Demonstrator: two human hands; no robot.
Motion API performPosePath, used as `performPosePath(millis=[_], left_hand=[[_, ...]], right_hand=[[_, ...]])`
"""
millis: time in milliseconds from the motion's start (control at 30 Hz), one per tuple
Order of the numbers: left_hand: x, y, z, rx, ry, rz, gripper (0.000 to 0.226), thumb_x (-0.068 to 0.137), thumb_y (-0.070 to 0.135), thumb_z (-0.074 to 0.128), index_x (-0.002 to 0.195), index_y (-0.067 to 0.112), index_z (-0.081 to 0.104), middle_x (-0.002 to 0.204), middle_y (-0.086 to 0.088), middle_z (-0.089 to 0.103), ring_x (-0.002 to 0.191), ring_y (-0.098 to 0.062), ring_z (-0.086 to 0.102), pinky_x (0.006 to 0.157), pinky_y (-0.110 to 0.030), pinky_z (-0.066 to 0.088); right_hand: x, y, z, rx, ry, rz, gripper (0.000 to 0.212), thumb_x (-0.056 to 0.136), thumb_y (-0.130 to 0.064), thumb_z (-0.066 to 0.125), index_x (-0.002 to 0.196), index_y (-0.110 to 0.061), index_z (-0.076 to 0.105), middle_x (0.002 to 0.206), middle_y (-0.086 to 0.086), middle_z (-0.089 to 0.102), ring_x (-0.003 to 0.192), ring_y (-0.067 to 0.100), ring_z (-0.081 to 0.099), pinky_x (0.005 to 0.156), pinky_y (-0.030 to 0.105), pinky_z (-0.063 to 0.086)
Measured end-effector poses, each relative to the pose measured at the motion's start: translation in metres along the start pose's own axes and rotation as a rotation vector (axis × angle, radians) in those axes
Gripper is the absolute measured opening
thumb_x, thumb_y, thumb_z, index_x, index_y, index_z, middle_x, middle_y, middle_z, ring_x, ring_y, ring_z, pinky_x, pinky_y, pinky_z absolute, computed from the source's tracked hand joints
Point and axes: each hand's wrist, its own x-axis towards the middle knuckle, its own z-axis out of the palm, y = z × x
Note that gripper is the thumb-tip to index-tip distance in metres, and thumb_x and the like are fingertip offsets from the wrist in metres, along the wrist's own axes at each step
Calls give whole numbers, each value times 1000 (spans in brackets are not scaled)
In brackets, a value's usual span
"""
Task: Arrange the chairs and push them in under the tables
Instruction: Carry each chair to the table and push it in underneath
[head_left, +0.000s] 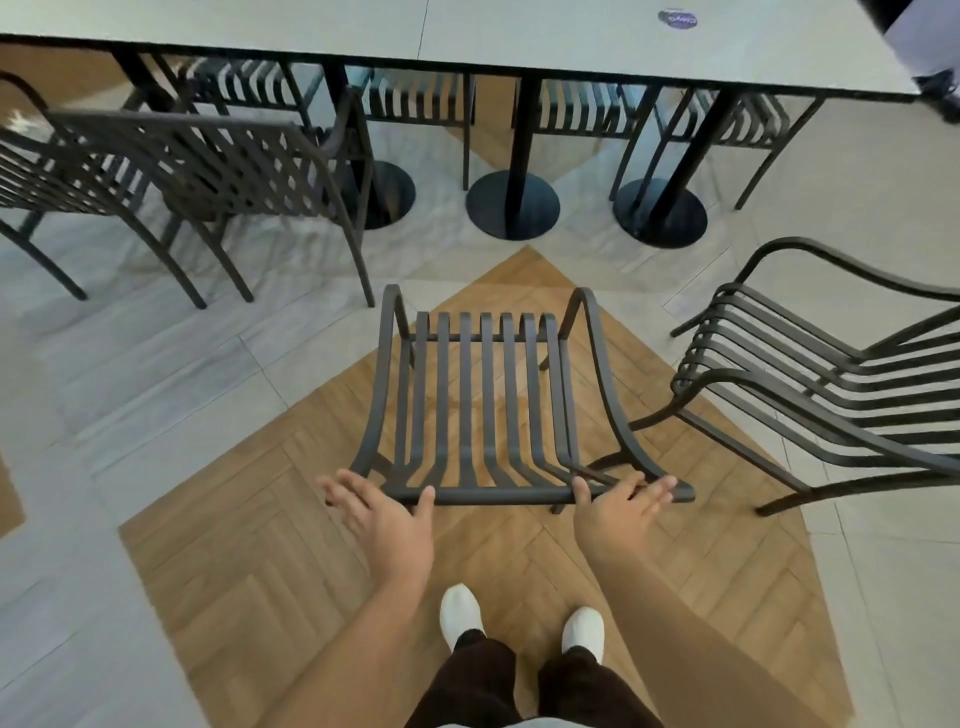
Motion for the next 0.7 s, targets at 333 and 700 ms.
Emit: performPosePath(millis=[333,700], left_hand=[[59,7,-16,839,-411,583,40,100,42,59,137,27,59,128,2,66,122,-23,59,106,-38,45],[101,30,-16,1016,-467,629,29,104,22,48,130,26,61,116,-3,68,106,-28,67,85,-42,57]], right_hand=[[36,-11,-7,-659,-309,-674,64,89,-60,64,139,-21,53,145,5,54,142,26,41,118,42,29],[57,-45,-5,-769,-201,-677,18,100,-24,56,116,-24,64,99,-3,68,91,18,68,82,35,59]])
